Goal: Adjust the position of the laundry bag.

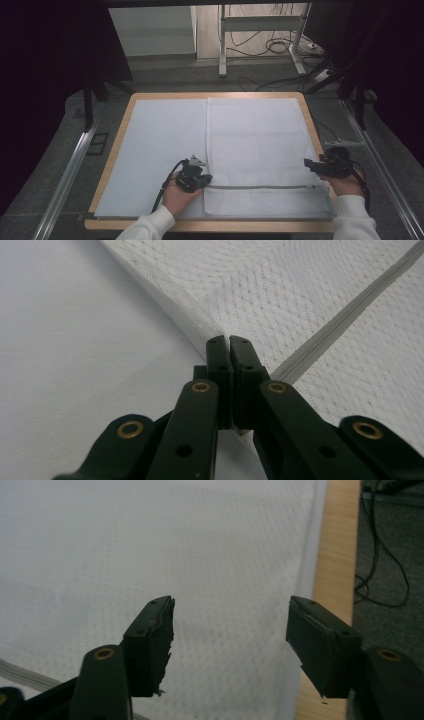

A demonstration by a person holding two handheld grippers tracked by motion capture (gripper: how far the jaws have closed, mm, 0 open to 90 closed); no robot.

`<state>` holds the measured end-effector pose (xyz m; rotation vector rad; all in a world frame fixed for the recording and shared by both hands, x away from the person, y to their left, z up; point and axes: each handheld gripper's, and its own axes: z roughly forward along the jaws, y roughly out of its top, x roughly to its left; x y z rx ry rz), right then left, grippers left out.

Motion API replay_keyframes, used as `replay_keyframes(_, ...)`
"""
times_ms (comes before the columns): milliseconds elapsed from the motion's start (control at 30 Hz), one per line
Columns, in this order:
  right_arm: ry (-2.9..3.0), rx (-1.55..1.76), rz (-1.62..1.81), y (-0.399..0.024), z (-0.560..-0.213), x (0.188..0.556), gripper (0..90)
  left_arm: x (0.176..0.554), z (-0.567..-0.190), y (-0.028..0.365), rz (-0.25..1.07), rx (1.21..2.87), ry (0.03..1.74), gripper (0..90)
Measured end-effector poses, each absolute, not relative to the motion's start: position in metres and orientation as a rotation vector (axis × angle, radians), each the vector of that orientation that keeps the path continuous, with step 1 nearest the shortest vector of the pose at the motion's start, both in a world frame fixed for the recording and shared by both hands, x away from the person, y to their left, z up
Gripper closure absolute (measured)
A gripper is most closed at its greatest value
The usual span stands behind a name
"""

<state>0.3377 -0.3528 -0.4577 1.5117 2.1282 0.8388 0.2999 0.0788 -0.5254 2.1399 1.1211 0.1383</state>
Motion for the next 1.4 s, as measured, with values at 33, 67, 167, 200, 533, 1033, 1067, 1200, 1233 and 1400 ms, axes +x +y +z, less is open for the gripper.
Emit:
replay_keyframes(33, 2.126, 1.532, 0.813, -0.356, -0.46, 0.338, 37.3, 0.3, -0.525, 0.079, 0.139, 2.141, 1.12, 89.3)
replay_keyframes(67, 2.131, 1.549, 0.782, -0.359, -0.463, 0.339, 38.1, 0.3, -0.525, 0.079, 0.139, 2.14, 1.121, 89.4)
replay_keyframes(167, 2.135, 1.563, 0.743, -0.361, -0.465, 0.34, 38.9, 0.3, -0.525, 0.079, 0.133, 2.137, 1.122, 89.4)
replay_keyframes(200, 2.141, 1.574, 0.73, -0.363, -0.467, 0.341, 39.4, 0.3, -0.525, 0.079, 0.132, 2.136, 1.121, 89.4)
replay_keyframes(533, 2.179, 1.678, 0.711, -0.373, -0.485, 0.346, 41.6, 0.3, -0.525, 0.08, 0.12, 2.125, 1.126, 89.4)
replay_keyframes(1033, 2.233, 1.691, 0.638, -0.368, -0.493, 0.348, 46.2, 0.3, -0.525, 0.08, 0.12, 2.12, 1.125, 89.4)
replay_keyframes(1067, 2.233, 1.696, 0.634, -0.368, -0.494, 0.348, 47.2, 0.3, -0.525, 0.08, 0.12, 2.12, 1.125, 89.4)
replay_keyframes(1200, 2.236, 1.689, 0.624, -0.367, -0.494, 0.348, 52.5, 0.3, -0.524, 0.08, 0.12, 2.12, 1.122, 89.4)
replay_keyframes(1233, 2.23, 1.683, 0.613, -0.367, -0.494, 0.348, 56.0, 0.3, -0.524, 0.08, 0.119, 2.12, 1.122, 89.4)
replay_keyframes(1400, 2.221, 1.671, 0.594, -0.366, -0.494, 0.348, 64.5, 0.3, -0.525, 0.08, 0.118, 2.123, 1.121, 89.4)
